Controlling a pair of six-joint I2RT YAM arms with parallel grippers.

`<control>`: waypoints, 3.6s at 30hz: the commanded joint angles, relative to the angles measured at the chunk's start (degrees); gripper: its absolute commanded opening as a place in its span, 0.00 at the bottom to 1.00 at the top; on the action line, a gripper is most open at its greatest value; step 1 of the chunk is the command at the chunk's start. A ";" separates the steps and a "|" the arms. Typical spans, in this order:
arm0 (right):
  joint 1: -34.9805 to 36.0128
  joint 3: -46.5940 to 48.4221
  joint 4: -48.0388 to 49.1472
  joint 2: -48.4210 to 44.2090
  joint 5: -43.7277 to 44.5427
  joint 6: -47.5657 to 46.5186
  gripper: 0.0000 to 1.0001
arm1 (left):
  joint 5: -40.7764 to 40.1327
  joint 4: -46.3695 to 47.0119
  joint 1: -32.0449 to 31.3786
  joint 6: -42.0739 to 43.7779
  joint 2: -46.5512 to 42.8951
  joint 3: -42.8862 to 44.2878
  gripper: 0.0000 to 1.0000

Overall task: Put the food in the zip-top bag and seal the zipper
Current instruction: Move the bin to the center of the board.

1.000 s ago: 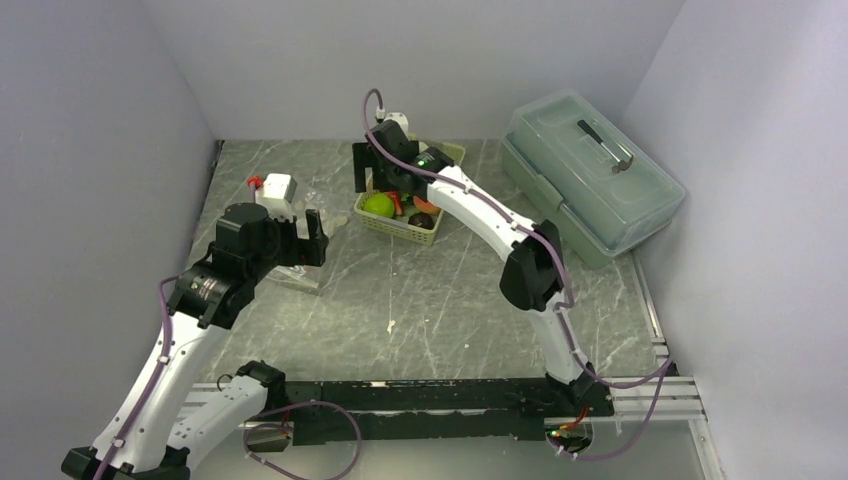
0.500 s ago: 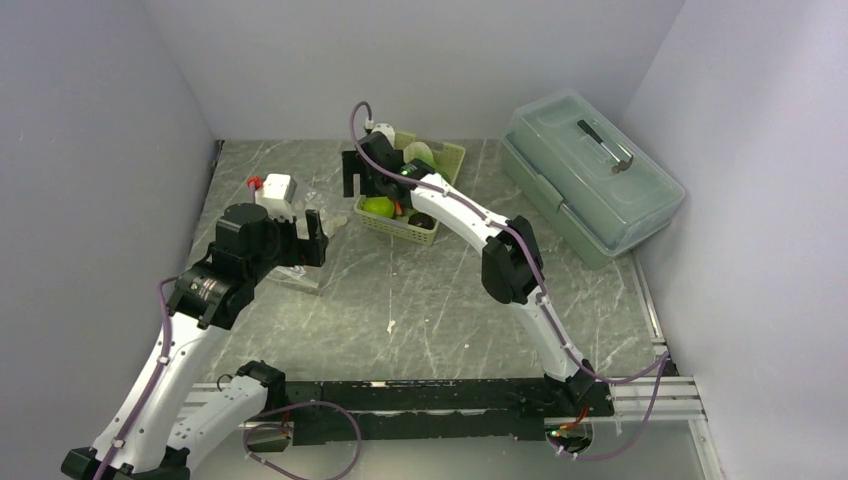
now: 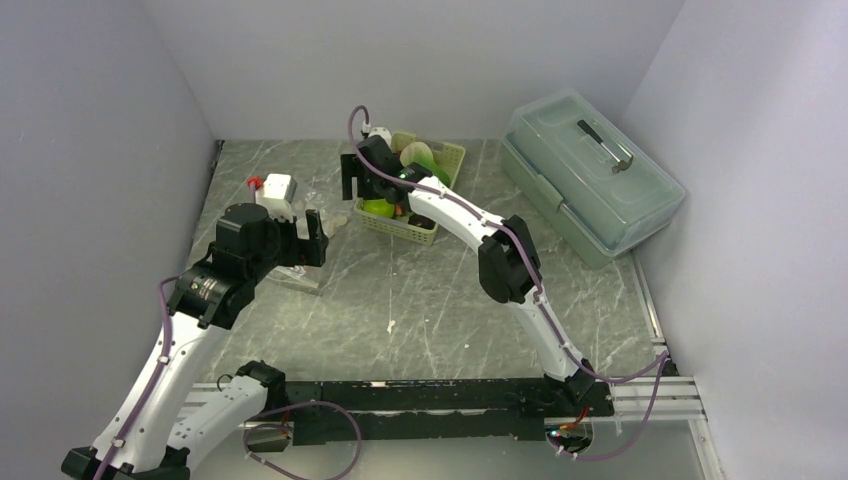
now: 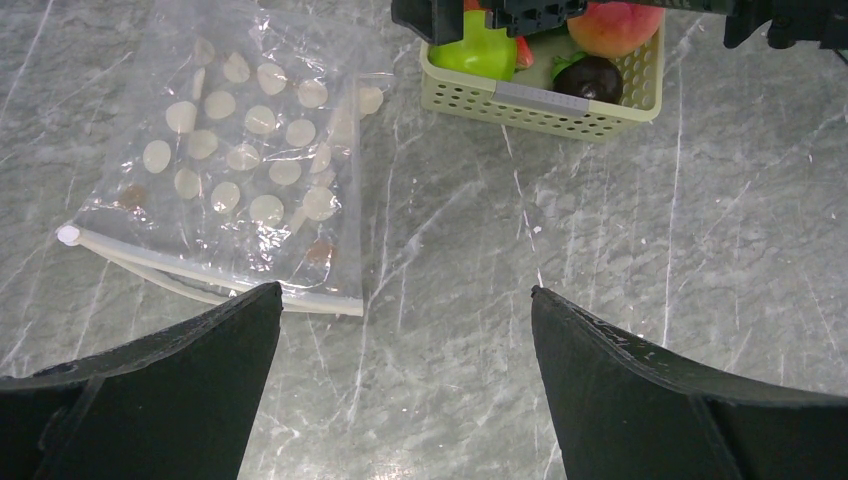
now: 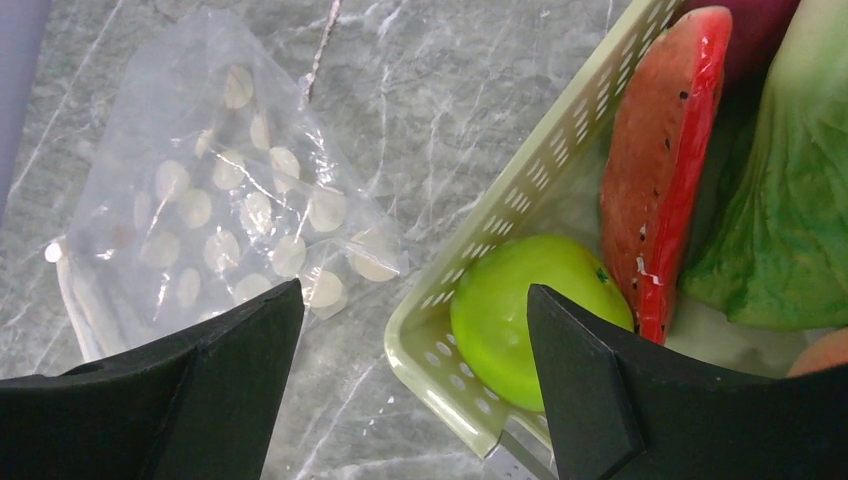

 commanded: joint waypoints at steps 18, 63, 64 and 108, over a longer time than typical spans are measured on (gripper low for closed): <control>0.13 -4.83 2.12 -1.02 1.82 -1.97 0.63 | 0.47 1.74 -0.25 0.10 -0.34 -0.10 1.00; 0.13 -7.82 6.75 -0.18 8.40 -6.25 0.00 | 0.49 1.74 -0.25 0.27 0.72 -0.01 0.99; 0.13 -8.96 6.91 -0.95 8.69 -6.14 0.00 | 0.50 1.69 -0.25 0.33 0.64 -0.03 0.99; 3.89 -73.65 12.18 -46.27 12.71 11.48 0.00 | 0.70 1.69 -0.25 0.23 0.96 -0.09 0.99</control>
